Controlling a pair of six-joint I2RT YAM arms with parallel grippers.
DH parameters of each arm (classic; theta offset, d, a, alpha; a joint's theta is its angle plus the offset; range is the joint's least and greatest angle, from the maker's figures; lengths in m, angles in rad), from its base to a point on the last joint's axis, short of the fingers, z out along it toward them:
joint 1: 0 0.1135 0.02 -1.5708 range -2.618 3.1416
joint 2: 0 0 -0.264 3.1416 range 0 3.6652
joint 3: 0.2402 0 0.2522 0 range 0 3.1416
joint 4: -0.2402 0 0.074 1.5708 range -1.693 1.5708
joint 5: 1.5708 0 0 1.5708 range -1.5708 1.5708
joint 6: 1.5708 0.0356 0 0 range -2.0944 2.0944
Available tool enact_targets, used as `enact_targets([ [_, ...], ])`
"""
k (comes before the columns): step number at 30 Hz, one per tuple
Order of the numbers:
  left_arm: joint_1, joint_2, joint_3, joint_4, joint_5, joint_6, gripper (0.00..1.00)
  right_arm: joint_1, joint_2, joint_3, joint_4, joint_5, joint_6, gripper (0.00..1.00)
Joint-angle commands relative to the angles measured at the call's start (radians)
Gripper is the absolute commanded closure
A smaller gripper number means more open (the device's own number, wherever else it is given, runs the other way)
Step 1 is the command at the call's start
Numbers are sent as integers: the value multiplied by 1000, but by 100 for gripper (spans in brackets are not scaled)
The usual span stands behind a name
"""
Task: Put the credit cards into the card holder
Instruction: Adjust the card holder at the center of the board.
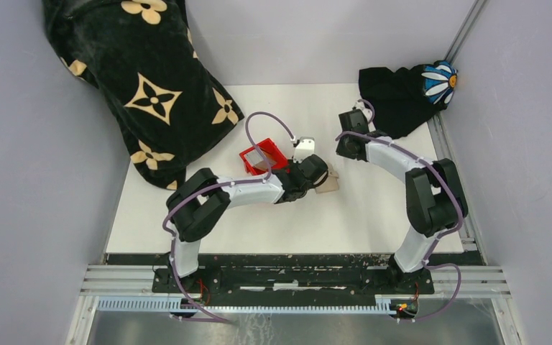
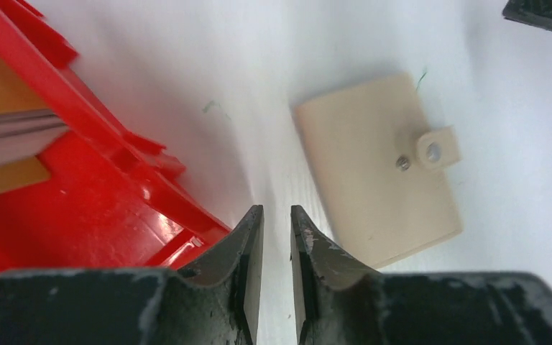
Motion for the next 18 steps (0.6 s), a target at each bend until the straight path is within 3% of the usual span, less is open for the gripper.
enact_targets([
  [1, -3, -121, 74, -8, -128, 41, 71, 1, -96, 99, -10, 83, -98, 79],
  [7, -4, -314, -56, 44, -213, -2, 64, 26, -206, 109, 67, -9, -222, 50],
  [10, -3, -462, -190, 96, -325, -49, 56, 52, -252, 65, 220, -119, -304, 32],
  [12, -2, -545, -279, 117, -391, -88, 47, 55, -260, 40, 336, -216, -324, 25],
  [15, -2, -652, -400, 117, -474, -149, 36, 60, -231, 49, 444, -353, -280, 22],
  [18, 5, -730, -481, 96, -499, -204, 34, 81, -185, 48, 588, -449, -234, 20],
])
